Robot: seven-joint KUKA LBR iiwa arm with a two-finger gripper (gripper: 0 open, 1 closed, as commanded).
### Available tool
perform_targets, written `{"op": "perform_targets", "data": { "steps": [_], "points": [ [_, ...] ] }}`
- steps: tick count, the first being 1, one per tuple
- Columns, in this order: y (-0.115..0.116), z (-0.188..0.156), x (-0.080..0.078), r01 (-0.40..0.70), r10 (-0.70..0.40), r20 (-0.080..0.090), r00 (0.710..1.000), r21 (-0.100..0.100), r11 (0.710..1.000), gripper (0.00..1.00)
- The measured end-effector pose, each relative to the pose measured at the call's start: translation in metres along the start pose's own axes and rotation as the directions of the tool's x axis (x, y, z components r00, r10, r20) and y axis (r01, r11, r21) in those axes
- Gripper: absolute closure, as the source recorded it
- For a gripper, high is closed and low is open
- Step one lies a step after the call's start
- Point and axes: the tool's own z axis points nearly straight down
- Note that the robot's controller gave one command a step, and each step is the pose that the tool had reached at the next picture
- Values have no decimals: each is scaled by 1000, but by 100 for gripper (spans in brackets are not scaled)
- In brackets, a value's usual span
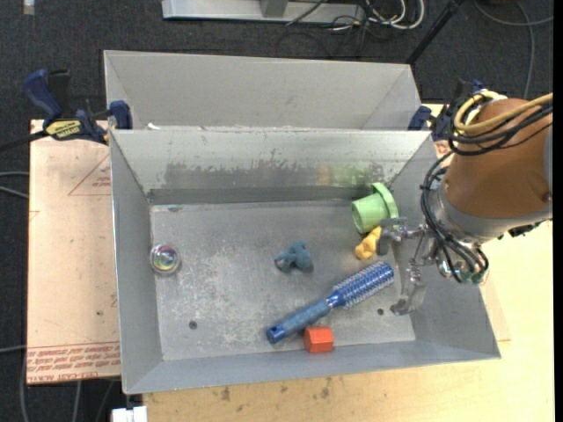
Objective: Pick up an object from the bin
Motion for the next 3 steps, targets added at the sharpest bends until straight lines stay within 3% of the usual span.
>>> {"op": "perform_targets", "data": {
  "steps": [1,2,3],
  "points": [
    [9,139,-53,252,-252,5,968,0,968,0],
    [8,136,-53,254,-254,6,967,2,967,100],
    [3,-76,-76,215,-215,18,976,7,977,100]
  ]
}}
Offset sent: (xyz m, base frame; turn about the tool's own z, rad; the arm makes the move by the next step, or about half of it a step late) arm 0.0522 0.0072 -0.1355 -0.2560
